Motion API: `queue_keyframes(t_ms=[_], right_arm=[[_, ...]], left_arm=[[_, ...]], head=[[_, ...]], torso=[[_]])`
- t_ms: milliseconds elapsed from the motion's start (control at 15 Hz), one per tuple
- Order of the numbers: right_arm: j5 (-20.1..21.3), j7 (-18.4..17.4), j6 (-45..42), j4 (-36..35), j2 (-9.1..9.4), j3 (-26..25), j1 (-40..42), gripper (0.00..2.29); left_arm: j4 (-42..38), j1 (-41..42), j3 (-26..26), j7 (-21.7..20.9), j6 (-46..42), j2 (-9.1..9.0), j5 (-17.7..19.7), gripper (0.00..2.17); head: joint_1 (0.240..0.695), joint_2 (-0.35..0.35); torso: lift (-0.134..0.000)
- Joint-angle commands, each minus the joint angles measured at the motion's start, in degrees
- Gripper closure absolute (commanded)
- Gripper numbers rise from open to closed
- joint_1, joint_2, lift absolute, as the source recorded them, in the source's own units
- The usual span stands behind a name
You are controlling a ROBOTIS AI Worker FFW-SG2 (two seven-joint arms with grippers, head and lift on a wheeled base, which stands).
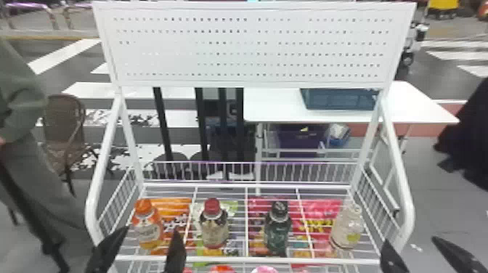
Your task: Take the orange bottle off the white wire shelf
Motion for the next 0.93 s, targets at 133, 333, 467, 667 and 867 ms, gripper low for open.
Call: queue_keyframes(t_ms=[133, 333, 467, 667, 867], right_arm=[[-0.03, -0.07, -0.18, 0.00, -0.07, -0.18, 0.00, 0.15], [-0.03, -0.16, -0.18, 0.00, -0.07, -0.26, -0.17, 0.15], [0.06, -0.69, -0.18, 0.00, -0.07, -0.18, -0.17, 0.15], [0.06, -0.69, -0.18, 0.00, -0.16, -0.26, -0.26, 0.15], [0.06, -0.60, -0.35, 0.00, 0.02, -0.18, -0.26, 0.15]], left_arm=[[0.17, -0.31, -0.33, 0.00, 0.17, 0.00, -0.08, 0.15], [0.26, -0.31, -0.59, -0.09, 0.17, -0.09, -0.17, 0.15], [0.35, -0.40, -0.68, -0.09, 0.34, -0.09, -0.17, 0.15], [1.05, -0.75, -0.77, 0.00, 0.34, -0.09, -0.35, 0.16], [5.97, -3.21, -1.65, 1.41, 0.17, -0.09, -0.08, 0.16]], head=[[0.499, 0.000], [0.499, 0.000], [0.499, 0.000], [0.499, 0.000], [0.499, 0.000]], torso=[[0.000], [0.000], [0.000], [0.000], [0.000]])
